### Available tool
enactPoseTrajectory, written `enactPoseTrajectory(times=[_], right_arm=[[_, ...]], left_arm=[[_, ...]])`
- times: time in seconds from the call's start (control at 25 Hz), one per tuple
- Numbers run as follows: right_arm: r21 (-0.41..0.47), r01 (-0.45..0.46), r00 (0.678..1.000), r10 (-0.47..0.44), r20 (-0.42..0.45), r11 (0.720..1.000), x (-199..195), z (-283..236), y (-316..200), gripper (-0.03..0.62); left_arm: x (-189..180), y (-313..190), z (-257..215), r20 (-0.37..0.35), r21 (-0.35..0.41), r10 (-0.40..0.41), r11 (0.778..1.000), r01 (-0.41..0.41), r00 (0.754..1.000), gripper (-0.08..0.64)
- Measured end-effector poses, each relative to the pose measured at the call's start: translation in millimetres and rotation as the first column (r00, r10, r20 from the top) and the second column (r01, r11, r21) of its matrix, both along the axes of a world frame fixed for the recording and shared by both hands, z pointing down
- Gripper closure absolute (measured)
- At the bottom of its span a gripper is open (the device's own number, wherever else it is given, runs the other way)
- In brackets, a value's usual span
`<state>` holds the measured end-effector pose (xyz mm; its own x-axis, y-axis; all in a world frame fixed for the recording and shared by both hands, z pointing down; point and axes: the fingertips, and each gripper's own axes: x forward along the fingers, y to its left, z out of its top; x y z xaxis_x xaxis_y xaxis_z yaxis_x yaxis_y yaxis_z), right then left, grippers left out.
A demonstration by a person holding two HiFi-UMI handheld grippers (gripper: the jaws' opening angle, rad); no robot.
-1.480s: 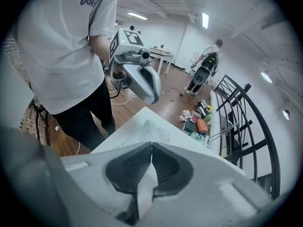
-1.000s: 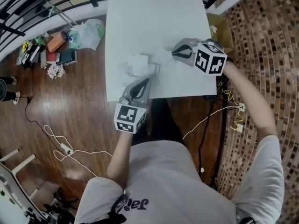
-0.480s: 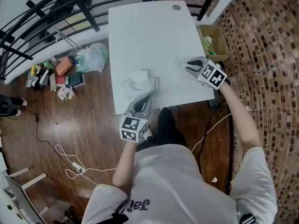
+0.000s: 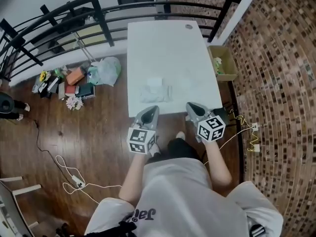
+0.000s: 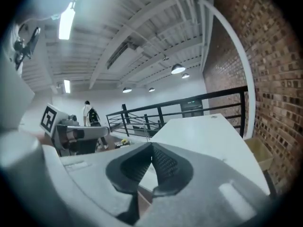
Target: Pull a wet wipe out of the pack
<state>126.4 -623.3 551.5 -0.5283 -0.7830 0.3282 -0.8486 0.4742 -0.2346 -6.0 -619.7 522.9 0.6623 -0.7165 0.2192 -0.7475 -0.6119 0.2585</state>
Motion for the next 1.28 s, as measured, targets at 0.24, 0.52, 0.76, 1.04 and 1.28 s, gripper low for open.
enactPoseTrajectory(times=[0.24, 0.52, 0.76, 1.04, 1.28], right_arm=[[0.139, 0.049, 0.999, -0.046, -0.026, 0.989, -44.1, -51.3, 44.5, 0.600], [0.319, 0.077, 0.990, -0.035, -0.137, 0.945, 13.3, -108.0, 128.2, 0.600], [0.035, -0.036, 0.999, 0.037, -0.013, 0.999, 62.8, -42.6, 233.0, 0.600], [0.211, -0.013, 1.000, 0.013, 0.001, 0.977, 47.2, -113.6, 251.0, 0.600], [0.317, -0.024, 1.000, 0.029, -0.010, 0.948, 22.8, -165.9, 234.7, 0.600]], left_arm=[[-5.5, 37.6, -39.9, 0.016, 0.125, -0.106, 0.987, 0.103, 0.994, 0.543], [31.5, 146.0, -78.7, 0.082, 0.306, -0.233, 0.931, 0.198, 0.969, 0.543], [91.2, 257.6, -34.4, 0.122, 0.141, -0.181, 0.976, 0.164, 0.976, 0.544], [99.1, 246.7, -116.1, 0.105, 0.314, -0.155, 0.942, 0.116, 0.982, 0.543], [73.5, 254.5, -144.5, 0.079, 0.363, -0.150, 0.925, 0.112, 0.986, 0.544]])
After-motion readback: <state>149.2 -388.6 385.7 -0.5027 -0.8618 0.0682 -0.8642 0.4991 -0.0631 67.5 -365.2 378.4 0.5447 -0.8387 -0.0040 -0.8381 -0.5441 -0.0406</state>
